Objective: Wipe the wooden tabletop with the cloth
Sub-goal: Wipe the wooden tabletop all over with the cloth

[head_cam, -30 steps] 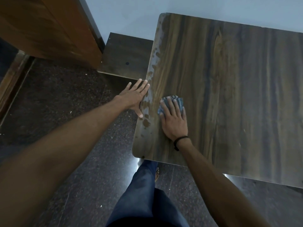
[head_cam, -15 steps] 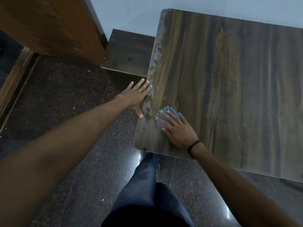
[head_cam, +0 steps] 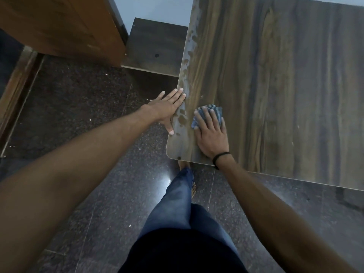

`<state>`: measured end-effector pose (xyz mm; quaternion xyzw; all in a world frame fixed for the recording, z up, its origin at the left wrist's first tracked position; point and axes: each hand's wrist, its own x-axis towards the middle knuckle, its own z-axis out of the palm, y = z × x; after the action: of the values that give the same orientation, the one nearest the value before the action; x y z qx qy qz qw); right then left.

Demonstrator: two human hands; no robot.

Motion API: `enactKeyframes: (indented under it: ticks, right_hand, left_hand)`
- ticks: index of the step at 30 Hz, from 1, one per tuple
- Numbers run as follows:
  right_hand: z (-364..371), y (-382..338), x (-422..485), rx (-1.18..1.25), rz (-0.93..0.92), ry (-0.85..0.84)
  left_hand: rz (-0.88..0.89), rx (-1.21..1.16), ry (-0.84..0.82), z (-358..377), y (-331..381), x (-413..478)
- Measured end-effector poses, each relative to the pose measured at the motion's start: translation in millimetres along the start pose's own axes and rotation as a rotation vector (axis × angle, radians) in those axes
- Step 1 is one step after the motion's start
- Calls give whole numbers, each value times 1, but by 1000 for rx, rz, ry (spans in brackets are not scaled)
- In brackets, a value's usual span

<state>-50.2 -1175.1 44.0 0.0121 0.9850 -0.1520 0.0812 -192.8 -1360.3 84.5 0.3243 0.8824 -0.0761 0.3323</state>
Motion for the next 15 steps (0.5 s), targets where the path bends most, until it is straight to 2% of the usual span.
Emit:
enactKeyframes:
  ticks: [2, 5, 7, 9, 10, 12, 14, 15]
  right_hand:
    - [12, -13, -21, -55, -123, -4]
    - [13, 16, -44, -134, -315, -50]
    - [6, 22, -31, -95, -203, -23]
    - [7, 3, -23, -17, -2, 19]
    - [11, -12, -25, -6, 28, 25]
    - [22, -24, -45, -61, -138, 9]
    - [22, -4, -65, -129, -362, -40]
    - [18, 10, -64, -150, -400, -58]
  left_hand:
    - [19, 2, 2, 1, 0, -2]
    - [33, 15, -7, 5, 1, -6]
    - [39, 21, -2, 10, 2, -10]
    - [47, 18, 9, 15, 3, -12]
    - [50, 20, 15, 16, 4, -13]
    - [53, 24, 21, 15, 5, -15]
    - [51, 26, 24, 15, 6, -18]
    - [47, 28, 29, 16, 7, -18]
